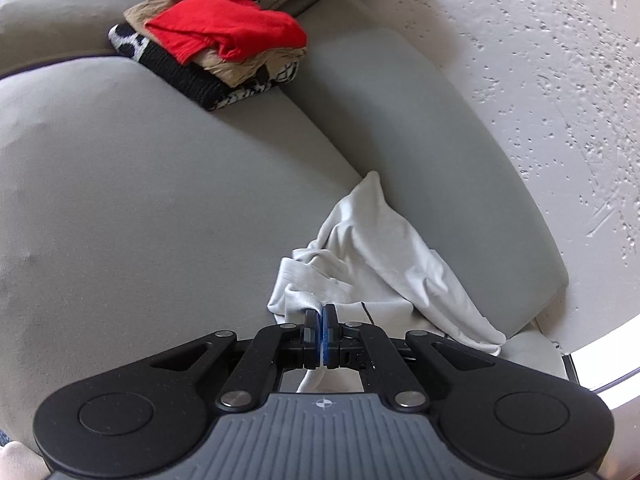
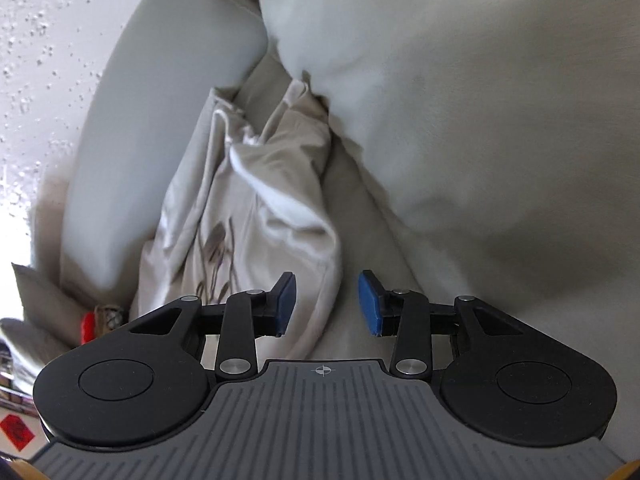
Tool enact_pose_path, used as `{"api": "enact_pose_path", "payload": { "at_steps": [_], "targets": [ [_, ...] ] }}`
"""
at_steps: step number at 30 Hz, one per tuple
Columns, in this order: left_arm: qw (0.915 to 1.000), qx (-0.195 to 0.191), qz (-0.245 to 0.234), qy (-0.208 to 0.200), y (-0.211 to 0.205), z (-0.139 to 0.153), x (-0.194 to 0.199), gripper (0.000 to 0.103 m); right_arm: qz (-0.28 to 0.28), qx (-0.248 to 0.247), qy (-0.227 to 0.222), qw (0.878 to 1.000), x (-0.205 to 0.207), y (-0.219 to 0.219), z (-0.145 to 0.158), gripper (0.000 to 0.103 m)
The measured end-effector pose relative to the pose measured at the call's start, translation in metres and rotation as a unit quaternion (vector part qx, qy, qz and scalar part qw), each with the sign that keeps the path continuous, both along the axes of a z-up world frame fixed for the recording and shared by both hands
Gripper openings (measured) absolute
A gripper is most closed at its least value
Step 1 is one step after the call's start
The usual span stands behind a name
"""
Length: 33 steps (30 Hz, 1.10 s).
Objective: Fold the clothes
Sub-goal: 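Lower the sweatshirt onto the sofa and open both grippers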
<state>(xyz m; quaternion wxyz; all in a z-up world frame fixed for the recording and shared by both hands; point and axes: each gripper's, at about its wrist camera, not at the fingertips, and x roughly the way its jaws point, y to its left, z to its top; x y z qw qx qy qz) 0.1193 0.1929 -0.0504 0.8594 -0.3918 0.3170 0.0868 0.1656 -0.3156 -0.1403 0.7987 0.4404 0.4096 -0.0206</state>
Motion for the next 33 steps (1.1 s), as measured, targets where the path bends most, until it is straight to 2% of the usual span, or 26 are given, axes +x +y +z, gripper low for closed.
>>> {"api": "enact_pose_path", "payload": {
  "at_steps": [4, 6, 8, 9, 10, 14, 19, 21, 28, 31, 33],
  "targets": [
    [0.9999, -0.015, 0.006, 0.006, 0.006, -0.009, 0.001, 0.0, -0.014, -0.004, -0.024, 1.0, 0.005, 0.005, -0.009, 0.041],
    [0.9997, -0.022, 0.008, 0.009, 0.008, -0.013, 0.002, 0.0, 0.003, -0.022, -0.029, 0.999, 0.003, 0.011, -0.004, 0.038],
    [0.9997, -0.023, 0.007, 0.01, 0.009, -0.015, 0.002, 0.0, 0.019, -0.032, -0.024, 0.999, 0.0, 0.013, 0.001, 0.022],
    [0.9997, -0.023, 0.007, 0.011, 0.009, -0.016, 0.002, 0.0, 0.024, -0.035, -0.016, 0.999, -0.001, 0.014, 0.002, 0.005],
    [0.9997, -0.022, 0.006, 0.012, 0.008, -0.016, 0.003, 0.0, 0.022, -0.031, -0.011, 0.999, -0.002, 0.013, 0.001, 0.004],
    [0.9997, -0.022, 0.003, 0.013, 0.006, -0.015, 0.004, 0.0, 0.006, -0.084, -0.03, 0.996, -0.009, 0.016, 0.018, 0.003],
    [0.9997, 0.009, -0.017, 0.015, -0.001, 0.004, -0.005, 0.0, -0.013, -0.122, -0.043, 0.991, -0.03, 0.008, 0.063, 0.003],
    [0.9989, 0.024, -0.024, 0.033, -0.006, 0.012, -0.009, 0.0, -0.018, -0.131, -0.038, 0.991, -0.041, 0.0, 0.082, 0.003],
    [0.9882, 0.09, -0.071, 0.102, -0.024, 0.014, -0.027, 0.0, -0.009, -0.135, 0.001, 0.991, -0.075, -0.012, 0.082, 0.003],
    [0.987, 0.086, -0.071, 0.116, -0.025, 0.007, -0.039, 0.0, -0.005, -0.137, 0.017, 0.99, -0.089, -0.017, 0.082, 0.003],
    [0.9884, 0.082, -0.067, 0.109, -0.023, 0.009, -0.05, 0.0, -0.002, -0.139, 0.028, 0.99, -0.098, -0.021, 0.082, 0.003]
  ]
}}
